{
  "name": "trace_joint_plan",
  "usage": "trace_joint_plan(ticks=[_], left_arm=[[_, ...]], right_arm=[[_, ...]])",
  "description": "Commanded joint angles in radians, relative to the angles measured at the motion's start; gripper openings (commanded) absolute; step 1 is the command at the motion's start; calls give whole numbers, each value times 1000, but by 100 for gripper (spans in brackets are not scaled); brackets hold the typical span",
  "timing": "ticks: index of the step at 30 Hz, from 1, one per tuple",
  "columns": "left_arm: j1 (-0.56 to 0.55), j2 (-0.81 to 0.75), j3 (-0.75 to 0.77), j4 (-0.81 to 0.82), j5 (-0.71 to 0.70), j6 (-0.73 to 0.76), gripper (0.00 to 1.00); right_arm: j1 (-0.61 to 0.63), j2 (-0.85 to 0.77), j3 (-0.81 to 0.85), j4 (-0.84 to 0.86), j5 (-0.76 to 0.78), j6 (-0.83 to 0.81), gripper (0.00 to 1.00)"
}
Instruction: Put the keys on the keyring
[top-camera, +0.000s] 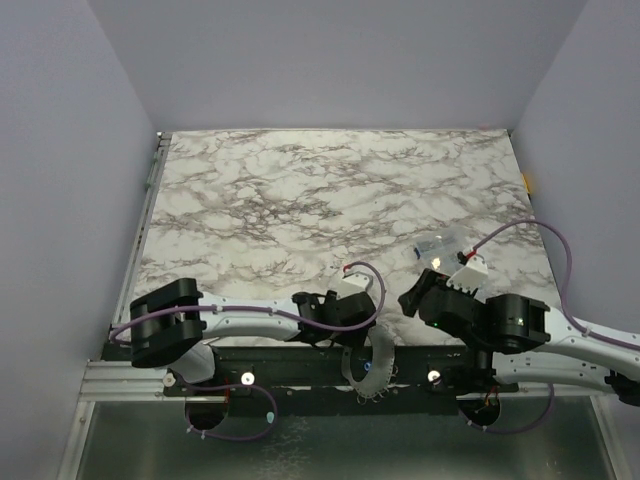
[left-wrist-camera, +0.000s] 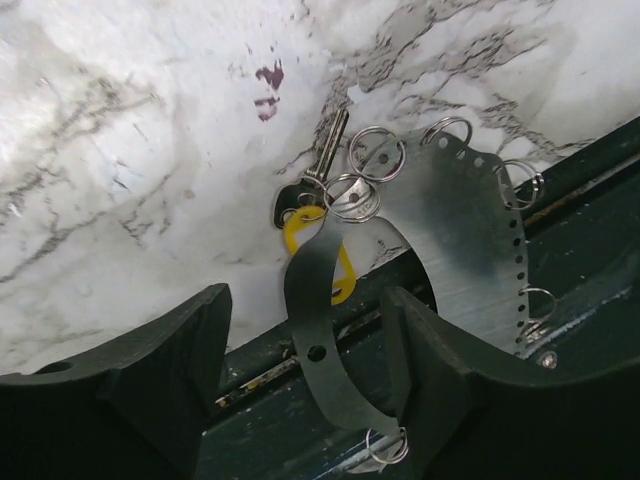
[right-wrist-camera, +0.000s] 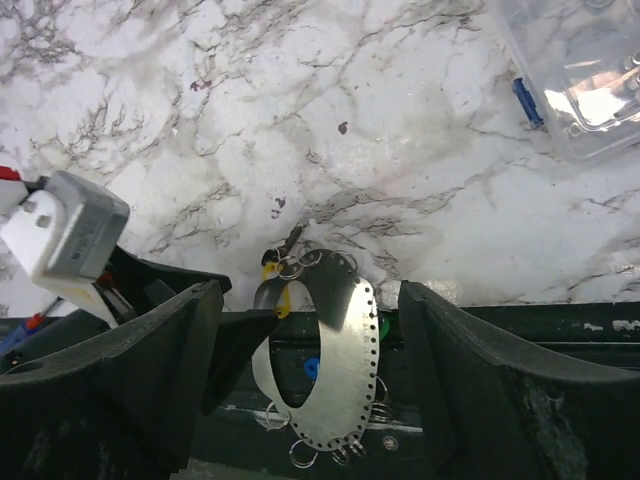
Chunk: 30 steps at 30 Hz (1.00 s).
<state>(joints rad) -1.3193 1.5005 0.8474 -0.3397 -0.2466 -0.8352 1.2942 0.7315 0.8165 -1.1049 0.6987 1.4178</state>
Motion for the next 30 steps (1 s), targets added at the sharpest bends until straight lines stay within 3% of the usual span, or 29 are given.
trace_joint_plan(ticks=[1,7,12,21,26,30], left_arm=[[-63,89,37,-54,-60,-117,62],[-128,158,51,-59,-76,-179,53],[-153,201,46,-69,-68,-217,41],[-215,246,76,-196,-99,-306,44],[-236,225,76,-281,-142,-343,55],[-241,182,93,-339,-185,-358,57]], right_arm=[[1,-116,-63,-58,65,59,81],[2,-288,-105,-12,101,-33,79],[1,-302,-90,-19,111,-48,79],[1,-271,-96,-12,83,-45,79],[1,-264,-102,4,72,-54,79],[2,-262,-112,27,67,-64,79]])
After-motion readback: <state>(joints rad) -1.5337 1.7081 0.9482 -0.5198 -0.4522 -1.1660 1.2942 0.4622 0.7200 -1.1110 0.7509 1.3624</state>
